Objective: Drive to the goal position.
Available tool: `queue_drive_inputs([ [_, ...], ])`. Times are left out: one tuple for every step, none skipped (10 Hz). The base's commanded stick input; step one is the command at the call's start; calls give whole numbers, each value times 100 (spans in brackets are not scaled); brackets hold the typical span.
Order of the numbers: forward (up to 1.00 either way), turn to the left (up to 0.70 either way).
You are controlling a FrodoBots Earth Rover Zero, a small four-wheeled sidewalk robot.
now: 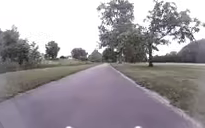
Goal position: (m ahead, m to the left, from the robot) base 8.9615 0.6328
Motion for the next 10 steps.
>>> queue_drive_inputs([
  [70,0],
  [70,0],
  [70,0],
  [70,0],
  [70,0],
  [70,0],
  [70,0],
  [70,0],
  [70,0],
  [70,0],
])
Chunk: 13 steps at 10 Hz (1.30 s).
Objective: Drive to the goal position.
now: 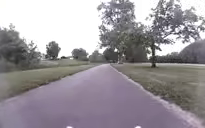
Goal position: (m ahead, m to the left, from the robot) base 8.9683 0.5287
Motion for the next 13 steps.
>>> queue_drive_inputs([
  [70,0],
  [70,0],
  [70,0],
  [70,0],
  [70,0],
  [70,0],
  [70,0],
  [70,0],
  [70,0],
  [70,0],
  [70,0],
  [70,0],
  [70,0],
])
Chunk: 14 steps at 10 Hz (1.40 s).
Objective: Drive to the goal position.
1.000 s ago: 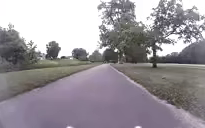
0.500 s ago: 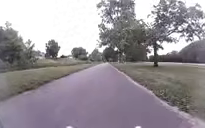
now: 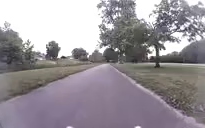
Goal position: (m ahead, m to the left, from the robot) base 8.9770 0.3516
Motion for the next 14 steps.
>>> queue_drive_inputs([
  [70,0],
  [70,0],
  [70,0],
  [70,0],
  [70,0],
  [70,0],
  [70,0],
  [70,0],
  [70,0],
  [70,-2],
  [70,-12],
  [70,-14],
  [70,-14],
  [70,-14],
])
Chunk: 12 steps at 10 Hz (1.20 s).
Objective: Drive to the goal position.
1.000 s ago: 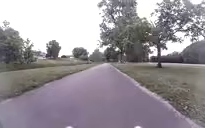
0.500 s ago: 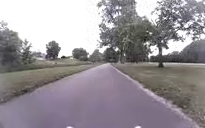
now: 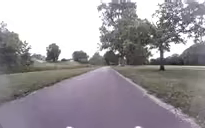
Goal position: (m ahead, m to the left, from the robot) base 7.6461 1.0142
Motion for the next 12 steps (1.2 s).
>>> queue_drive_inputs([
  [70,-8],
  [70,0],
  [70,0],
  [70,0],
  [70,0],
  [70,0],
  [70,0],
  [70,0],
  [70,0],
  [70,0],
  [70,0],
  [70,0],
])
